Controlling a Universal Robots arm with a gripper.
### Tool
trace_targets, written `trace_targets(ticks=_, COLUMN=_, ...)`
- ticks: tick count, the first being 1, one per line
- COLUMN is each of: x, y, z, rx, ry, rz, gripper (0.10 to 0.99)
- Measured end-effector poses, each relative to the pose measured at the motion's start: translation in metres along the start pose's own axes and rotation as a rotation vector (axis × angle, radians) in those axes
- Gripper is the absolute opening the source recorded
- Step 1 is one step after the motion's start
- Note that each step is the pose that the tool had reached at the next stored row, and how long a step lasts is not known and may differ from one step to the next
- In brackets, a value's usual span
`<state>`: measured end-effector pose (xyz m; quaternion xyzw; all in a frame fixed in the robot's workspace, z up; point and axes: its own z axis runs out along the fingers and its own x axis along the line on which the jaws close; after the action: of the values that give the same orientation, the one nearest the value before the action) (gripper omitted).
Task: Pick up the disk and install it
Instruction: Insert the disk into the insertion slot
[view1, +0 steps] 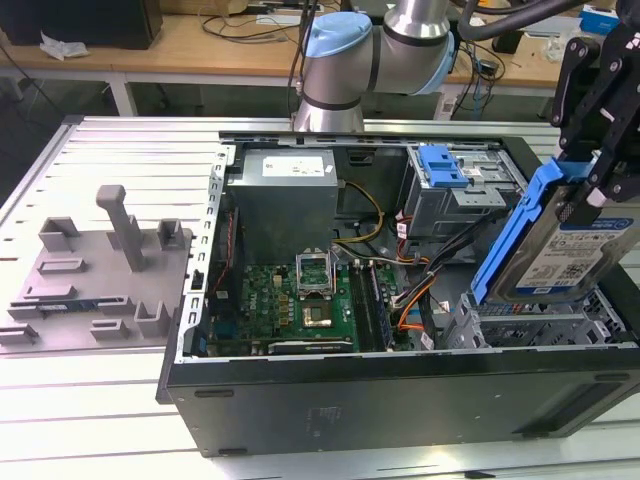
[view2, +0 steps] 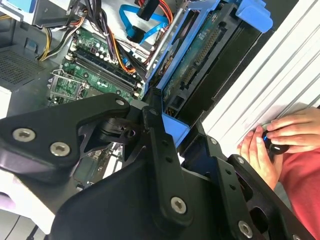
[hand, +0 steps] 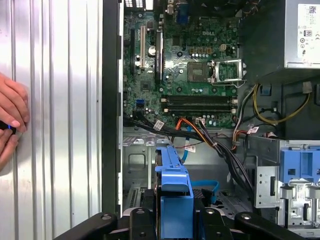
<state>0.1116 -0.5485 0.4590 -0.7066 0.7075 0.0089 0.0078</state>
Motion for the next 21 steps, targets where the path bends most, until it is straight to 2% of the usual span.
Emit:
trace_targets(ticks=8, x=0.0002, y=-0.0013, z=0.0059, rx=0.000, ry=-0.0002, rz=0.000, gripper=0.369)
trace_targets(ticks=16, x=0.0007, y=-0.0013, z=0.0170, rx=0.000, ry=0.0000, rz=0.000, gripper=0.369)
trace_targets(ticks=21, x=0.0008, y=-0.0013, z=0.0176, rx=0.000, ry=-0.0006, rz=0.000, gripper=0.369)
